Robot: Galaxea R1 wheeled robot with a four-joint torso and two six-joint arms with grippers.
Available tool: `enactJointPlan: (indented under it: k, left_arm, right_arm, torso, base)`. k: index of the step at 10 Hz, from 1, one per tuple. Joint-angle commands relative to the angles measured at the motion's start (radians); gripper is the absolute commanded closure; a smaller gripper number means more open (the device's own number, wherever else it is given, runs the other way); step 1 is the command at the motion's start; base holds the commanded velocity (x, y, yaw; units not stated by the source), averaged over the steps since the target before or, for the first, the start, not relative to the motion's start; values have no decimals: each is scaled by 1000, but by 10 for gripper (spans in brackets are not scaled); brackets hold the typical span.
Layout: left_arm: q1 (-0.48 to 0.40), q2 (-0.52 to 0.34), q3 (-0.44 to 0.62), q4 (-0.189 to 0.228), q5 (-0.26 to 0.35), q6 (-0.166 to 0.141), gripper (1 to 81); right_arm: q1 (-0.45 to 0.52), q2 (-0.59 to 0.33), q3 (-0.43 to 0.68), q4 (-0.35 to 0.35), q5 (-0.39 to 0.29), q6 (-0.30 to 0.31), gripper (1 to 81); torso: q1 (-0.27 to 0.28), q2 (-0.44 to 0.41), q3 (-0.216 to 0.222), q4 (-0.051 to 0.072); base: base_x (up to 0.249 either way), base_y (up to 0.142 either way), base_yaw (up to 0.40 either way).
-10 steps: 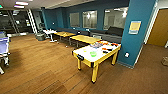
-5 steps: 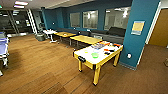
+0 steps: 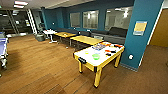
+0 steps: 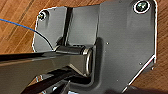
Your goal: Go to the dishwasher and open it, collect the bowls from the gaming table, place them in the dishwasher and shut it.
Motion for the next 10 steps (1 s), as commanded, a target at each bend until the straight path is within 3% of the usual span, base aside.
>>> enactJointPlan:
  k: [1, 6, 10]
  left_arm:
    - [-30, -13, 3, 12, 47, -1, 10]
    - [-31, -11, 5, 12, 47, -1, 10]
    - [-31, -11, 3, 10, 47, -1, 10]
  right_arm:
    - [44, -1, 4, -8, -57, -4, 10]
    - [46, -1, 4, -16, -57, -2, 10]
    - [44, -1, 4, -16, -56, -2, 10]
  torso:
    - [0, 0, 0, 0]
    - [0, 0, 0, 0]
    - [0, 0, 0, 0]
  base:
    - [136, 0, 0]
    - [137, 0, 0]
    - [137, 67, 0]
